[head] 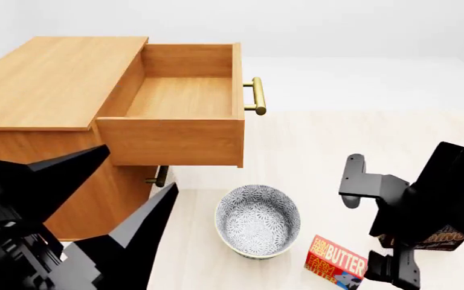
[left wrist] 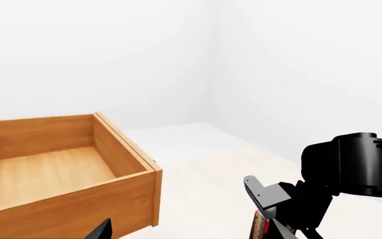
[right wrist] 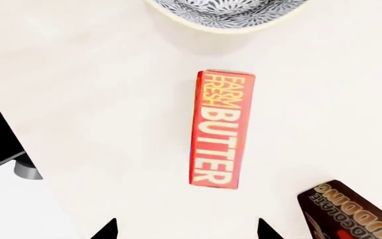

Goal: Put the butter at the back in the top drawer of the cabinet and close it.

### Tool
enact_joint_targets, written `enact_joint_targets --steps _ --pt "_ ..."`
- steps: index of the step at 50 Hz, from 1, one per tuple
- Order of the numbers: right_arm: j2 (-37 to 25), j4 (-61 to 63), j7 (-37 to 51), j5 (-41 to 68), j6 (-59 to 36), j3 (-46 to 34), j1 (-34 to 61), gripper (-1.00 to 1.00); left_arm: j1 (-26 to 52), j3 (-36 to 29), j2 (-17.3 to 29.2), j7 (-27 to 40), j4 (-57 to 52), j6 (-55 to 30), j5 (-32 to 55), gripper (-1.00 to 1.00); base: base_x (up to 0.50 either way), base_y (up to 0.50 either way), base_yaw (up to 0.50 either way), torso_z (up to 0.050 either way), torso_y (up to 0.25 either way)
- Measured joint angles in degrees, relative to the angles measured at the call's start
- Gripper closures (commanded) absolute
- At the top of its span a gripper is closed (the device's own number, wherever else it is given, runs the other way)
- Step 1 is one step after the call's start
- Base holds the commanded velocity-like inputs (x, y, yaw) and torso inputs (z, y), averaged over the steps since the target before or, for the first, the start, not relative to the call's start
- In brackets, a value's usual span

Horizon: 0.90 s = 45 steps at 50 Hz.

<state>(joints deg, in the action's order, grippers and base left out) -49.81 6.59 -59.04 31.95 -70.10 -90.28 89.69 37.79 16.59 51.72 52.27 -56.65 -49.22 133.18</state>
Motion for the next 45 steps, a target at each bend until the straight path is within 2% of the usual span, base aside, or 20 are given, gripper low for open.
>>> enact_joint_targets --steps 45 --pt "5.3 -11.5 3.8 -2.6 4.3 -1.8 -6.9 -1.0 -0.4 -1.2 -1.8 0.2 0.8 -1.9 -1.3 -1.0 0.0 0.0 0.0 0.0 0.0"
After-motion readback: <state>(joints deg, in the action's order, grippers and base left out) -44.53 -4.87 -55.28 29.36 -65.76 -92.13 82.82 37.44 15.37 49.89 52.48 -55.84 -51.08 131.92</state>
